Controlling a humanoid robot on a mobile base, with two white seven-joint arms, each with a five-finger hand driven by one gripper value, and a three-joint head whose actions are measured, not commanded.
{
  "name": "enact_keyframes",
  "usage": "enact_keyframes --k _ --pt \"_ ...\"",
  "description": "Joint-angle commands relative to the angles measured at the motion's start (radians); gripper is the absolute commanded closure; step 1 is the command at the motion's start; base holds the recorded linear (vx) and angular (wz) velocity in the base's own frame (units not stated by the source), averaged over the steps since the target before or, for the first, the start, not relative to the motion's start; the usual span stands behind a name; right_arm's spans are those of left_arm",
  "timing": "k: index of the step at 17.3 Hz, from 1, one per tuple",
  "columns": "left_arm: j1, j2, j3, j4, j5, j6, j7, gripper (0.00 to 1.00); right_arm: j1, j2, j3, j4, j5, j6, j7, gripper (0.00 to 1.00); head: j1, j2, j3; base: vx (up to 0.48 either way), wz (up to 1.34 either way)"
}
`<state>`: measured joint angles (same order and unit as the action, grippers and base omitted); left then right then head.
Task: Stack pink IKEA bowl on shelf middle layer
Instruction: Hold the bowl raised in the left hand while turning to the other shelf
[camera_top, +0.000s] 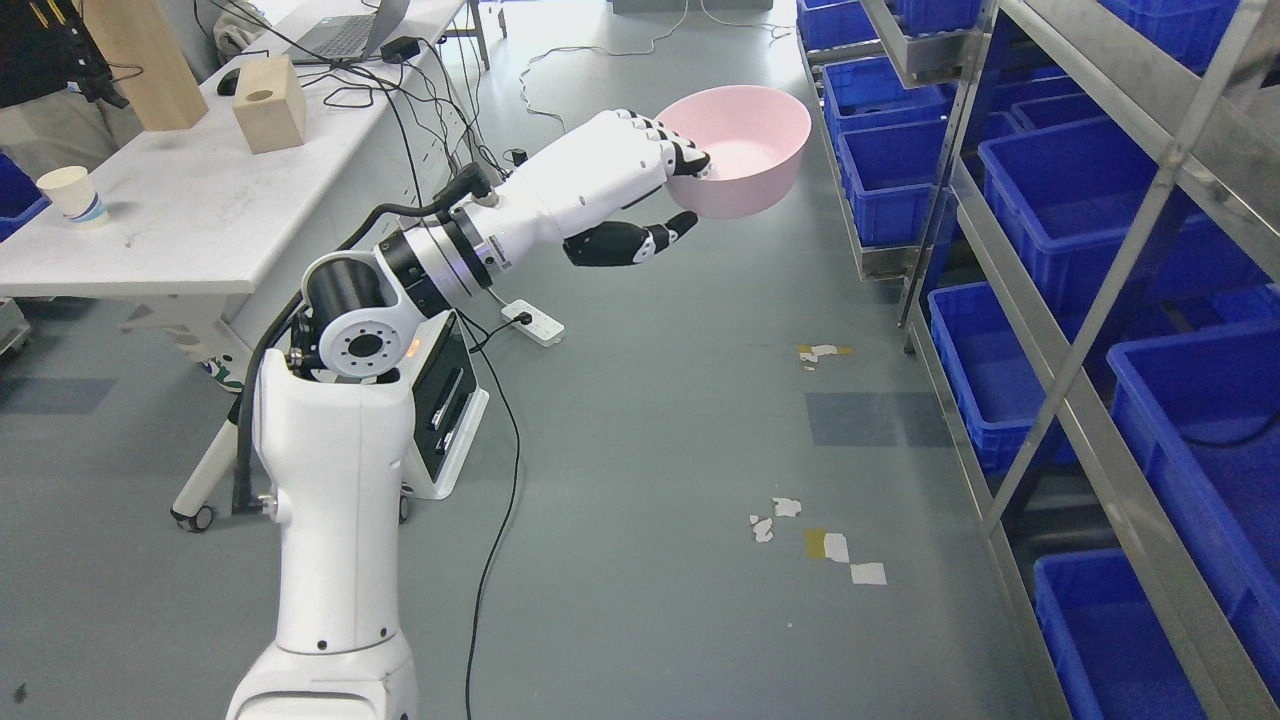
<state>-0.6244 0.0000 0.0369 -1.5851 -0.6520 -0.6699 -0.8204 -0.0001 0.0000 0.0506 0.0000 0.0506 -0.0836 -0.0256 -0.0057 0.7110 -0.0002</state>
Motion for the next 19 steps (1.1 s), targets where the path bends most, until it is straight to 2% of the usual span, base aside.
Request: enact_keyframes --k 1,19 --pt "0.000 0.017 -0.002 -0.001 0.000 0.000 0.001 0.97 0.022 -0.017 0.000 -0.017 0.000 0.001 0.000 0.00 0.0000 0.000 0.000 0.351 0.07" --pt "0.015 0.017 -0.031 -0.003 0.000 -0.005 0.001 0.97 0.022 -0.017 0.000 -0.017 0.000 0.001 0.000 0.00 0.0000 0.000 0.000 0.328 0.09"
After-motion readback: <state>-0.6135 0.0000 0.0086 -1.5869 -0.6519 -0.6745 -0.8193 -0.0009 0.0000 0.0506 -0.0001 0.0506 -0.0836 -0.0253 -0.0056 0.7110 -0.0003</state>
